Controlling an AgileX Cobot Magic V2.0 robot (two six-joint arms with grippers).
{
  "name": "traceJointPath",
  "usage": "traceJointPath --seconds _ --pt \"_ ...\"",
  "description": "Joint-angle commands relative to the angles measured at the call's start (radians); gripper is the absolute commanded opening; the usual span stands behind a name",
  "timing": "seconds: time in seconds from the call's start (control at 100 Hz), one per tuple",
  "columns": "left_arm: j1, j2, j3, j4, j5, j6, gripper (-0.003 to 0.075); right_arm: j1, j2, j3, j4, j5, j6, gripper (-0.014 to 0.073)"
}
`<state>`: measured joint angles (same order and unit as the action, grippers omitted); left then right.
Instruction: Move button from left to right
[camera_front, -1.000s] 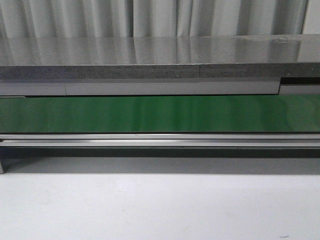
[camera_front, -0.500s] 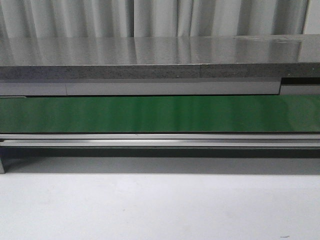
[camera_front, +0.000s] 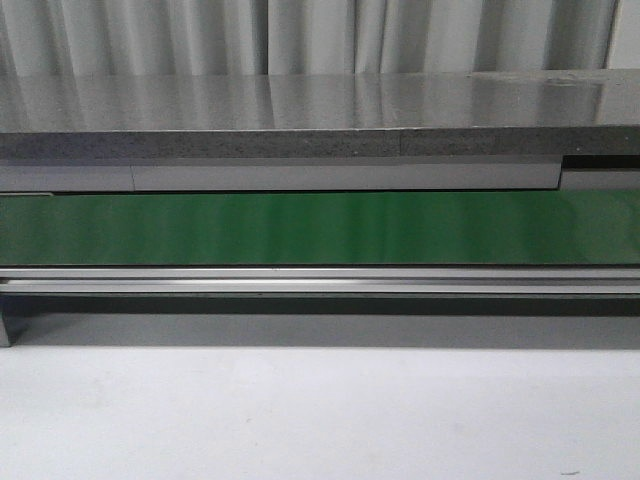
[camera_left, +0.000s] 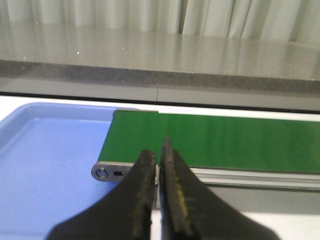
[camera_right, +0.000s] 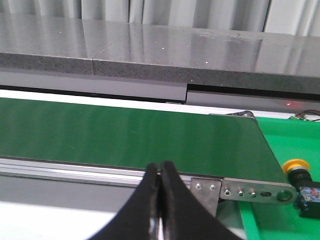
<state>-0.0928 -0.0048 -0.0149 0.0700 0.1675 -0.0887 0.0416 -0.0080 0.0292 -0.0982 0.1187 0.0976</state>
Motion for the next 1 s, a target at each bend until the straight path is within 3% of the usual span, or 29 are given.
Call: traceJointPath --seconds 0.0,0.19,0.99 --pt "-0.008 -0.036 0.005 0.004 -0.119 -0.015 0.0005 0.002 -0.018 0.001 0.0 -0.074 -0.001 -0.0068" --pt "-0.008 -0.036 0.054 0.004 -0.217 -0.015 0.0005 0.002 -0.018 0.001 0.0 -0.074 -0.001 -0.0068" --pt "-0.008 -0.036 0.054 -0.001 -0.212 -0.015 0.0005 0.002 -0.018 0.001 0.0 -0.074 -0.001 -0.0068"
